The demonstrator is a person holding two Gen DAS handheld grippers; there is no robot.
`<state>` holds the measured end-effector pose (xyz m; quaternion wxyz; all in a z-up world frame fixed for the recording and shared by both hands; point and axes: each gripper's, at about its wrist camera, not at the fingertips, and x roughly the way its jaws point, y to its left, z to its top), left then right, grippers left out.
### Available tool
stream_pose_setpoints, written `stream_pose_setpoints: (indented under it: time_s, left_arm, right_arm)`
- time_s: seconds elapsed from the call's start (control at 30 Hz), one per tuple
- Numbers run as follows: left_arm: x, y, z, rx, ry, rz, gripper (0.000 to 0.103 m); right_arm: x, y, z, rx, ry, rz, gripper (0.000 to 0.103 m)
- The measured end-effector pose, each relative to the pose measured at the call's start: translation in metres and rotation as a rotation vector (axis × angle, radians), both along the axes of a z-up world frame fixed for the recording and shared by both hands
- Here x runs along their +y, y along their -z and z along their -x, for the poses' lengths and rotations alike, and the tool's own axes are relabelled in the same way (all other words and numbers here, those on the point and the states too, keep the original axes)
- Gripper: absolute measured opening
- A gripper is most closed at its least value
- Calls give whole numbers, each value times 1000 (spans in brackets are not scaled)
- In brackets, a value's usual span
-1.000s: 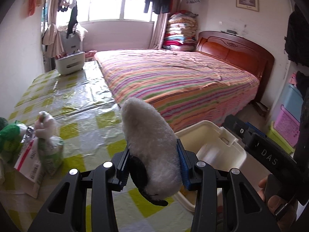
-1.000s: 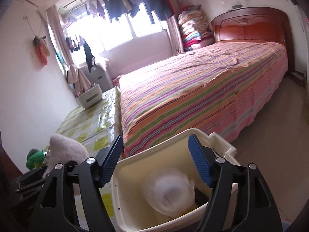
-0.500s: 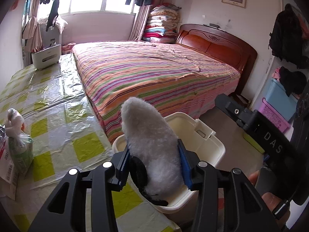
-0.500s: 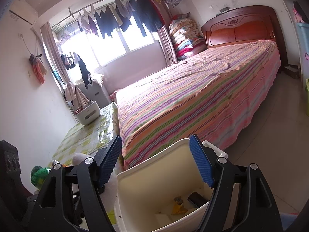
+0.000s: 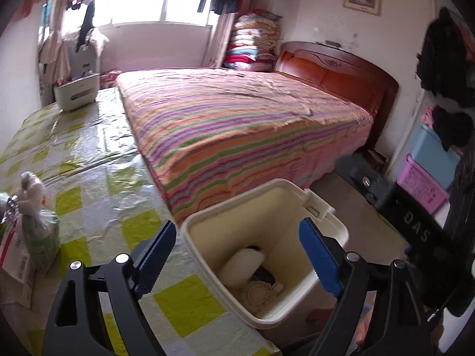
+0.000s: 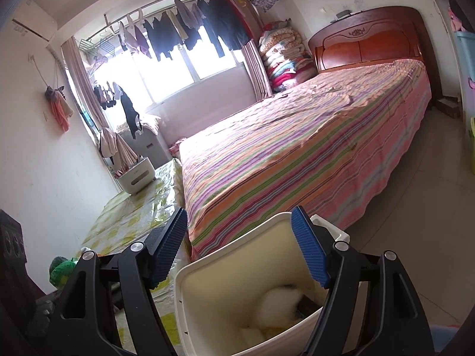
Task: Collect trash
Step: 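Release the white plush into the bin with the left tool, then move both tools back toward the remaining items on the table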
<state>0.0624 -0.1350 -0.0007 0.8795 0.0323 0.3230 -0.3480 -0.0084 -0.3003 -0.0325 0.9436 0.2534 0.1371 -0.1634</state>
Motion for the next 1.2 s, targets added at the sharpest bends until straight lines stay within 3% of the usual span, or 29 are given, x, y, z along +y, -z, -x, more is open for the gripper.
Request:
stream_pose_setpoints:
  time_s: [0.3, 0.67, 0.93, 1.2]
  left_arm:
    - [46, -26, -10, -72, -163, 29, 83]
    - [108, -30, -27, -68, -313, 13, 83]
    - [172, -30, -42, -128, -528, -60, 83]
    - [244, -14, -59, -73, -760, -106, 83]
  right_arm:
    - [15, 0, -11, 7, -46, 1, 72]
    - [53, -1, -38, 25, -158, 8, 72]
    - [91, -2, -63, 42, -264, 10, 72]
    - [130, 0, -81, 58, -355, 16, 73]
